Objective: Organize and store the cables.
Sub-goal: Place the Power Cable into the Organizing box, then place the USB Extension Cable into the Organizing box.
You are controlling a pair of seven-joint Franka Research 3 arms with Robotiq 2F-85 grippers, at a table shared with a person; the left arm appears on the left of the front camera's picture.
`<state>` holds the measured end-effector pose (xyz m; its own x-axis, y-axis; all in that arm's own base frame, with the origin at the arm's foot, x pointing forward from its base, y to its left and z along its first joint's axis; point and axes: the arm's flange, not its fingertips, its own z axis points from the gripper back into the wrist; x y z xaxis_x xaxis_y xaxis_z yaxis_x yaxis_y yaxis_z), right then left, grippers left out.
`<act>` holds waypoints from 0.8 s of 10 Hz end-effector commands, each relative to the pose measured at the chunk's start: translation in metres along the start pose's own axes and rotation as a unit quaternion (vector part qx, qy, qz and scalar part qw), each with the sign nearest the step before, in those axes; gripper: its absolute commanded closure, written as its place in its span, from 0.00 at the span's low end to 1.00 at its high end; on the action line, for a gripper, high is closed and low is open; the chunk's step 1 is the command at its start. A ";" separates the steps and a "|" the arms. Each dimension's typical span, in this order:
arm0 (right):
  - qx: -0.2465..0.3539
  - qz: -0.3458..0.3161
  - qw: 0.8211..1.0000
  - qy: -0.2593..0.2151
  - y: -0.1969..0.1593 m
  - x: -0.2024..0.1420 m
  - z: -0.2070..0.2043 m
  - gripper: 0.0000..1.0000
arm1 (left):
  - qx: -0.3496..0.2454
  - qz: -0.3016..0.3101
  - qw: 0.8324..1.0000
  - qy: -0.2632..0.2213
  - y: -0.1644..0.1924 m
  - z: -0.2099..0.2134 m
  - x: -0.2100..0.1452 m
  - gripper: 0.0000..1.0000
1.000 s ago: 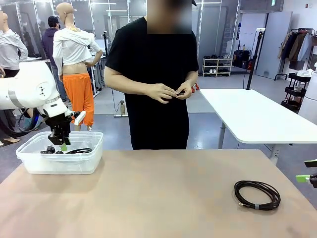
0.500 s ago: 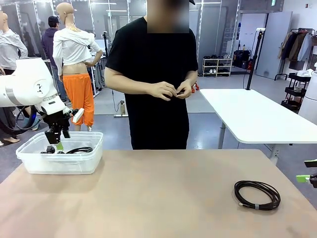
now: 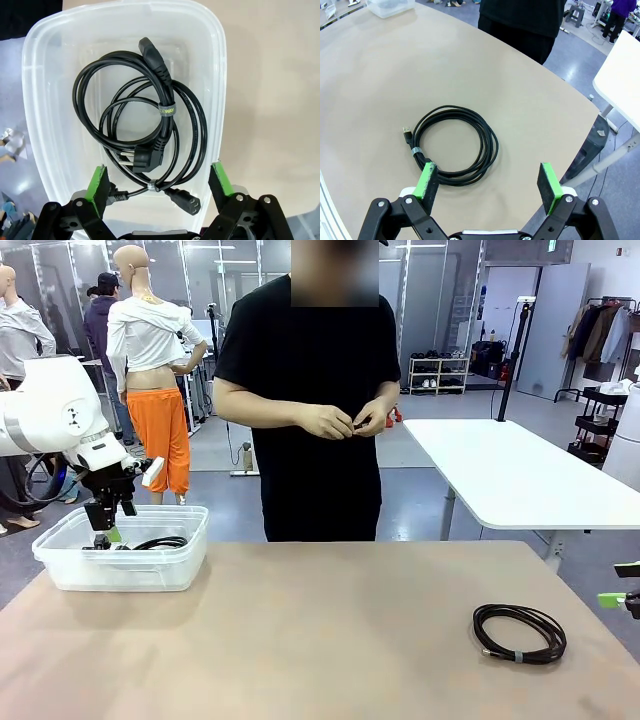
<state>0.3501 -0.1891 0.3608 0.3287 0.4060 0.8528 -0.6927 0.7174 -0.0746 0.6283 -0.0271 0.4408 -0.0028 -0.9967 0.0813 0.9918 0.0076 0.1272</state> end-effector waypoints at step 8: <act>-0.002 0.004 1.000 0.002 0.001 0.000 0.001 0.00 | 0.000 0.000 1.000 0.000 0.000 0.000 0.000 0.00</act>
<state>0.3501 -0.1891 0.3608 0.3287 0.4060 0.8527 -0.6927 0.7174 -0.0745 0.6278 -0.0276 0.4394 -0.0004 -0.9967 0.0815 0.9918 0.0101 0.1274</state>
